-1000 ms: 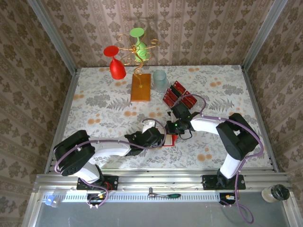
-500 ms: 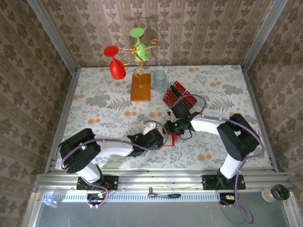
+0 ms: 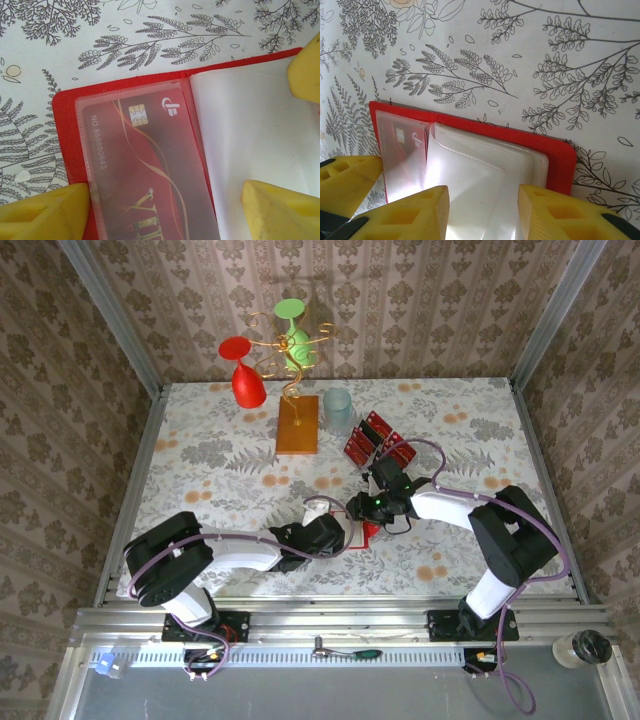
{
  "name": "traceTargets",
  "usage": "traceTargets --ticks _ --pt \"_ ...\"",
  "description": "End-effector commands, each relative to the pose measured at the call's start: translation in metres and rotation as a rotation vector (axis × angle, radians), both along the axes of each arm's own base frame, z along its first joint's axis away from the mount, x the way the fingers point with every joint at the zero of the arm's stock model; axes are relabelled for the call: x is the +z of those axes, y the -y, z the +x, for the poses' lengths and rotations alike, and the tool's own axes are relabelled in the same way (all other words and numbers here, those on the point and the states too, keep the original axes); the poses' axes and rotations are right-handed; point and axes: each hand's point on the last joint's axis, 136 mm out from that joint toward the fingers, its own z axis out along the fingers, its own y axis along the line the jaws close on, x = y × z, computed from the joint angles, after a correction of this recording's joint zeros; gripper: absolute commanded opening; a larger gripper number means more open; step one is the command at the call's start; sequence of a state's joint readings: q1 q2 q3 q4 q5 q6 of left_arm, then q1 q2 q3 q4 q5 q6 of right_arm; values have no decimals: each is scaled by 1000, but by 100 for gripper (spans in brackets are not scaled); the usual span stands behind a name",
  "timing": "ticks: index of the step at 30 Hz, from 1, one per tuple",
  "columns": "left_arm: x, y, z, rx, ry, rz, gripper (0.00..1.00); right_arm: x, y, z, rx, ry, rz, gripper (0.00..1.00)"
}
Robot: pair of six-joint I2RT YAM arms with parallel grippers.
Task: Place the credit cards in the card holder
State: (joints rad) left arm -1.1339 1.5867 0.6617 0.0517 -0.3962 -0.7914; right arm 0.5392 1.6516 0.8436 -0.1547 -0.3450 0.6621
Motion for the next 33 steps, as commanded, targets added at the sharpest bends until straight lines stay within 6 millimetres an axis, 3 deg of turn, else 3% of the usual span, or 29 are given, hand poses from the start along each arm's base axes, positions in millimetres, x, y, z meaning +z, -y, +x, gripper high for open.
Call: traceTargets --ticks 1,12,33 --pt "-11 -8 -7 1 -18 35 79 -9 0 -1 -17 -21 5 43" --pt "-11 -8 -7 4 -16 33 79 -10 -11 1 11 -37 54 35" --pt "-11 -7 -8 0 -15 28 79 8 -11 4 30 -4 47 35"
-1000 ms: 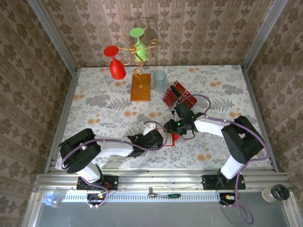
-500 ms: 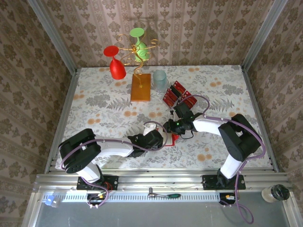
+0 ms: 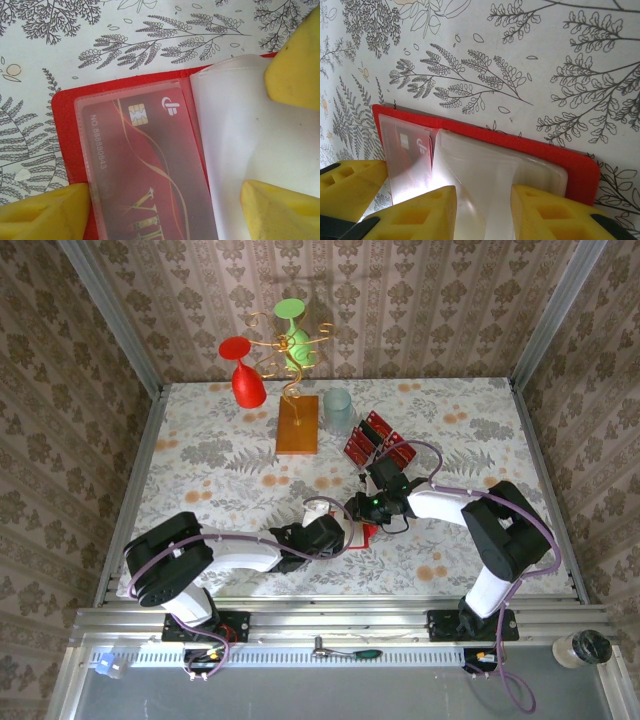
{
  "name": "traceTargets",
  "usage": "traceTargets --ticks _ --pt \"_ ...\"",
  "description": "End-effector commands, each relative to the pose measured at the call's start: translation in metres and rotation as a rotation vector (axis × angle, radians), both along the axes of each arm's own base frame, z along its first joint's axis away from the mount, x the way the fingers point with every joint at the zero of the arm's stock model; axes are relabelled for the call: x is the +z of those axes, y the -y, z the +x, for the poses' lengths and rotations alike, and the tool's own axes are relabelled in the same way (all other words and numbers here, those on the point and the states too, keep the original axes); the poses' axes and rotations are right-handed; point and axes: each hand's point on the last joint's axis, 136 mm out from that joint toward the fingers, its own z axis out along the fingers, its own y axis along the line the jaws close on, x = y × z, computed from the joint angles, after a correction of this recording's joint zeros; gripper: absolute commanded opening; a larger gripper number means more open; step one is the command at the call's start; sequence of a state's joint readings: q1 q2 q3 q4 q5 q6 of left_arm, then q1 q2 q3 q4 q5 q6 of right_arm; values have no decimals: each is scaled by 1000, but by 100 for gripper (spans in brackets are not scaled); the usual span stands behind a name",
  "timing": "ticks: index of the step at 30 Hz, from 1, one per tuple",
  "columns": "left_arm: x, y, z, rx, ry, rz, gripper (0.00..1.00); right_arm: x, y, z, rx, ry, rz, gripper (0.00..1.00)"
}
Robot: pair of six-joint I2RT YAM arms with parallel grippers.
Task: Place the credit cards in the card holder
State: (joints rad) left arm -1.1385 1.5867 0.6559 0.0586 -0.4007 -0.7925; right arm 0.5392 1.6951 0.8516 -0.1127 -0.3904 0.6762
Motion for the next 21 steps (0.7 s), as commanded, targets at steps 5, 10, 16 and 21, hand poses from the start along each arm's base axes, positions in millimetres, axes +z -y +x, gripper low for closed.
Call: traceTargets --ticks 5,10,16,21 --pt "-10 -6 -7 -1 -19 27 79 16 -2 3 21 25 5 33" --pt "-10 -5 -7 -3 -19 25 79 17 -2 3 23 27 4 31" --pt "-7 -3 -7 -5 -16 18 79 25 -7 2 30 30 42 32" --pt "13 -1 -3 -3 18 -17 81 36 -16 1 40 27 93 34"
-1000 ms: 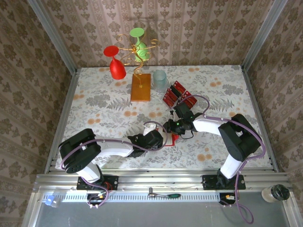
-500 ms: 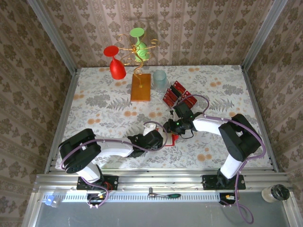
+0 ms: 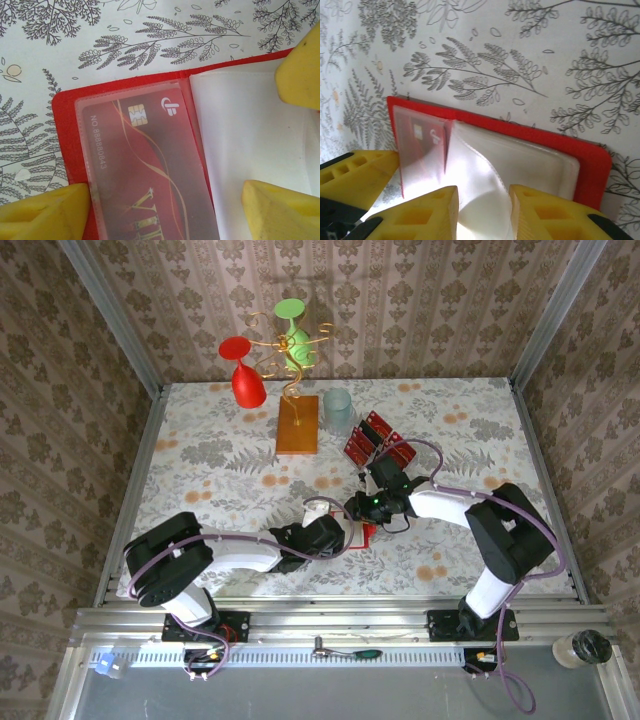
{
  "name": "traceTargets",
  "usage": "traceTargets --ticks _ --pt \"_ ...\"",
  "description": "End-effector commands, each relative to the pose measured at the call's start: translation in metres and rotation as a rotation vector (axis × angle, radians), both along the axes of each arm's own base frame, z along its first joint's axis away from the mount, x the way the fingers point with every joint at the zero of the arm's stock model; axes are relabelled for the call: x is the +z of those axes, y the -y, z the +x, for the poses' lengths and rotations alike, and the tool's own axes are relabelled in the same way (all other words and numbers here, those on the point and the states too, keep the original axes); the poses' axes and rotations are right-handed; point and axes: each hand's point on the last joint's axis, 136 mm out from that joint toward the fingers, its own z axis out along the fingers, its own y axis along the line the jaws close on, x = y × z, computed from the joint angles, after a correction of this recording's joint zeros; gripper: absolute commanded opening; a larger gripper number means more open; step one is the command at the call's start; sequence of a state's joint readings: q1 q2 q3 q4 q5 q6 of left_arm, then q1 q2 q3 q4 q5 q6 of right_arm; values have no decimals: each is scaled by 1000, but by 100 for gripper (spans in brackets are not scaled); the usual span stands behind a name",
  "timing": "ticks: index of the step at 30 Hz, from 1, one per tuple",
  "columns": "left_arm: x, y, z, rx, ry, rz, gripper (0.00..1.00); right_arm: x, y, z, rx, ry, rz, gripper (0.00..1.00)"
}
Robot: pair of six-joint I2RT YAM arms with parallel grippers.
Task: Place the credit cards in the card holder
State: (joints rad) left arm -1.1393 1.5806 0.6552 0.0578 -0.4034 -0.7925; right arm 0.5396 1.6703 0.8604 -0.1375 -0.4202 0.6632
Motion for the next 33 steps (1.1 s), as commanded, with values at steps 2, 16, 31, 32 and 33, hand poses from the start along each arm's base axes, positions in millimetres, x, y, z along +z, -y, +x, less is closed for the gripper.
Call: traceTargets --ticks 2,16,31,32,33 --pt "23 -2 -1 1 35 -30 82 28 -16 4 21 23 78 34" --pt "87 -52 12 108 166 -142 87 44 -47 -4 62 32 110 38" --pt "83 -90 10 189 169 -160 87 2 -92 -2 98 -29 91 38" --pt "82 -91 10 189 166 -159 88 0 -92 -2 98 -32 92 38" --pt "81 -91 10 190 165 -158 88 0 -93 -2 100 -33 94 38"
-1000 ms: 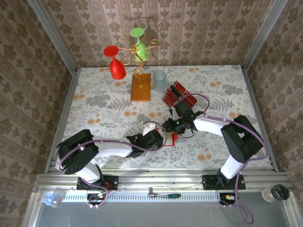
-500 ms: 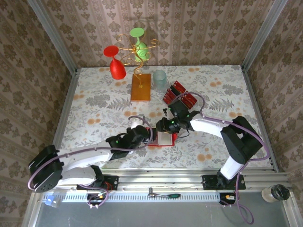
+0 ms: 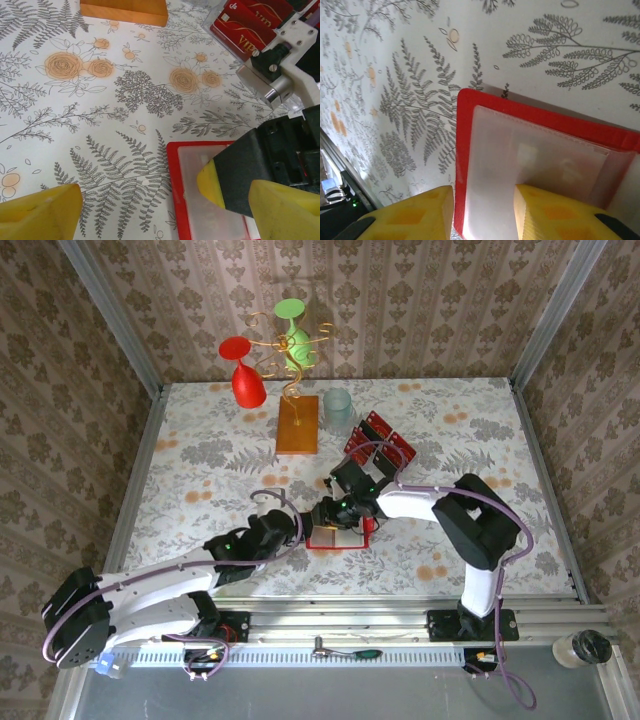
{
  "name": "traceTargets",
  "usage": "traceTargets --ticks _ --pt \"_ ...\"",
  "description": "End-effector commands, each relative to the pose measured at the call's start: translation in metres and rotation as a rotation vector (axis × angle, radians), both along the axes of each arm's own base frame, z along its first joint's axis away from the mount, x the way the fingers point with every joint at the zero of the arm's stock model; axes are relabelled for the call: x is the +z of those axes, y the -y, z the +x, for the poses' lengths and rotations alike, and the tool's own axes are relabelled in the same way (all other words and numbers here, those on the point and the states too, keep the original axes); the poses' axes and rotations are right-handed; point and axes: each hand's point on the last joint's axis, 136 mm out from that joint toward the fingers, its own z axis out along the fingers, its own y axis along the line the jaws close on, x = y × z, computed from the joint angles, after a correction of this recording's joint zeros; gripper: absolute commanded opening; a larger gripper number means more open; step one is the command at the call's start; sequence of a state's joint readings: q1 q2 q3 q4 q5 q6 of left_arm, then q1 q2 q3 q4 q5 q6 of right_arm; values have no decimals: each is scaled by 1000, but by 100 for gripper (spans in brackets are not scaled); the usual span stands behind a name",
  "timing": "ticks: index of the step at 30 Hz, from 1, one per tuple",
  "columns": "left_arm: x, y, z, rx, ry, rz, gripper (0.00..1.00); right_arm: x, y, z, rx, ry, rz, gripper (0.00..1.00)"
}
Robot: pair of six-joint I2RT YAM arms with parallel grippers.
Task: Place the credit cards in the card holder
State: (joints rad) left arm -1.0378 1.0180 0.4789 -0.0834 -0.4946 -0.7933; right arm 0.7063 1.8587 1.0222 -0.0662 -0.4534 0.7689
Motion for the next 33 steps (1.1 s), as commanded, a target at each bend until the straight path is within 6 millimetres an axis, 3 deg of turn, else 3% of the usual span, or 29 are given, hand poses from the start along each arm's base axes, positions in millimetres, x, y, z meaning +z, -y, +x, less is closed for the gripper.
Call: traceTargets --ticks 1,8,13,21,33 --pt "-9 -11 -1 29 -15 26 88 8 -10 7 -4 12 30 38" --pt "-19 -8 -1 29 -36 39 88 19 -6 7 14 29 36 39" --pt "-25 -4 0 22 -53 50 88 22 9 9 -5 33 34 33" --pt "-36 -1 0 16 -76 71 88 3 20 6 -12 2 9 8" --pt "-61 8 0 -11 -127 129 94 -20 18 6 -2 -44 -21 8"
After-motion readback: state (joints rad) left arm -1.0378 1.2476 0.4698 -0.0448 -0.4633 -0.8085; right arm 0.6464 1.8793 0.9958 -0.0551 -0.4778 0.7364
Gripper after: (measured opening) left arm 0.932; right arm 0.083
